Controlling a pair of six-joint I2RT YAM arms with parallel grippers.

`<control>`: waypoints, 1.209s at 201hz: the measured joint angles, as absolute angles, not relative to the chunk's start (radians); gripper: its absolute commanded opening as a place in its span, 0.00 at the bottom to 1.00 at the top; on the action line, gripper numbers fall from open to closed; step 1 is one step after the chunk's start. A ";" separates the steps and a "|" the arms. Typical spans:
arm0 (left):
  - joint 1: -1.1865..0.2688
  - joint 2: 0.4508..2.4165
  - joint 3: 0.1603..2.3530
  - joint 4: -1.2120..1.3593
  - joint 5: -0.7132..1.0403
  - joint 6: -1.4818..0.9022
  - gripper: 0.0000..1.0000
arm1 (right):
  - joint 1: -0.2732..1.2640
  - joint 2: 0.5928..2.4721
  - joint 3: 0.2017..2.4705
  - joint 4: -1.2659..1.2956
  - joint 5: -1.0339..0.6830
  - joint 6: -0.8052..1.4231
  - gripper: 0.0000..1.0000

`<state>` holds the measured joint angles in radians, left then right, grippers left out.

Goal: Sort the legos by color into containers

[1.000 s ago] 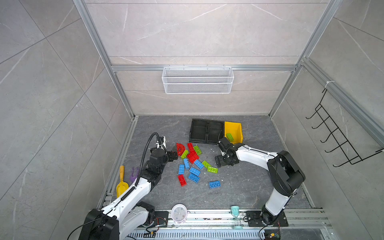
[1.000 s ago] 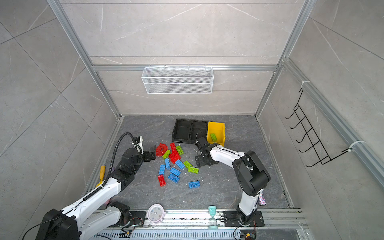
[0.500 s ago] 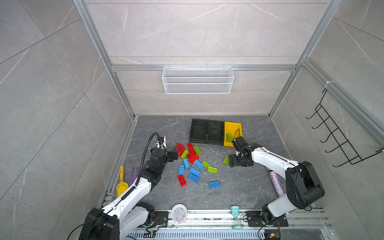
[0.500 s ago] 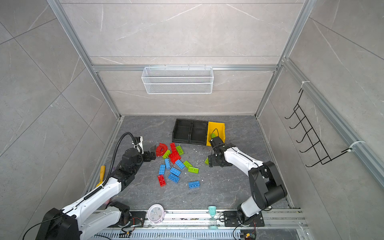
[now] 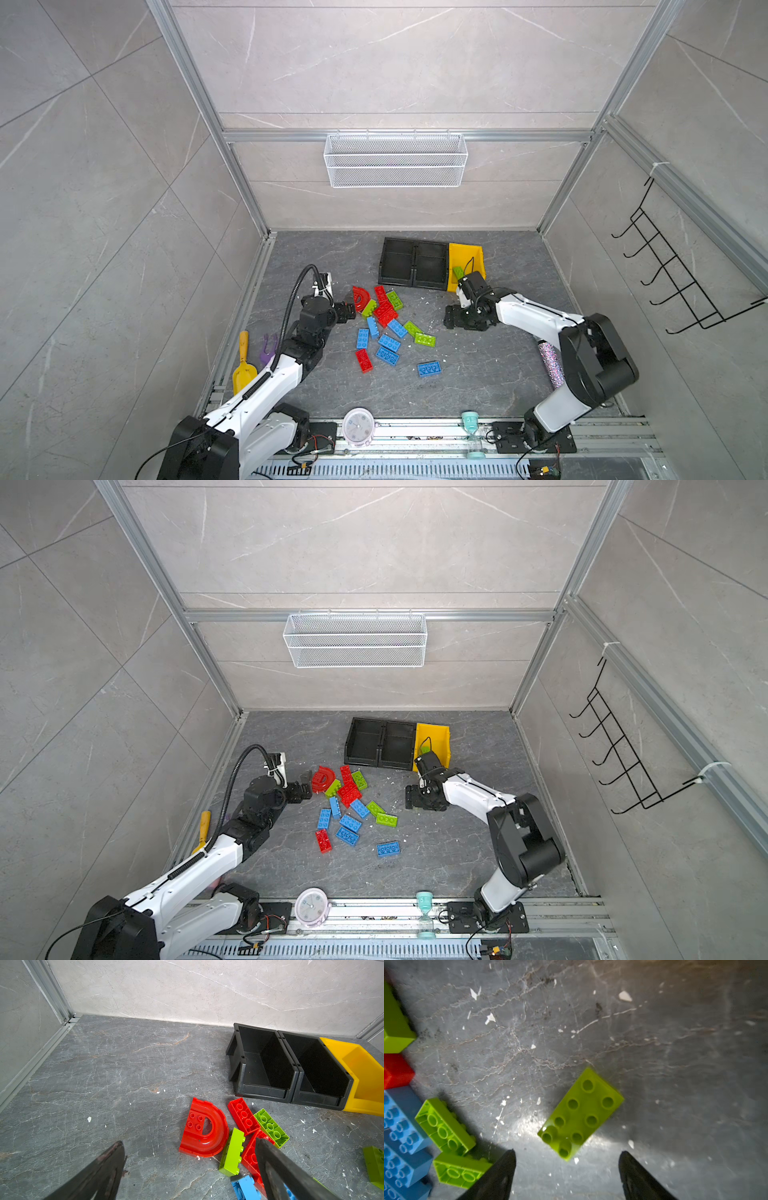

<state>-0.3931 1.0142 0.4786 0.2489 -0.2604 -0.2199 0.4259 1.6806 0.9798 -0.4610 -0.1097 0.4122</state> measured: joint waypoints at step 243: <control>-0.393 1.007 0.478 0.249 -0.271 -0.219 1.00 | 0.354 1.680 1.262 -0.580 0.020 0.282 0.19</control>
<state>-0.3931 1.0073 0.4782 0.2493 -0.2710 -0.2192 0.3542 1.6798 1.2621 -0.5804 0.0204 0.2821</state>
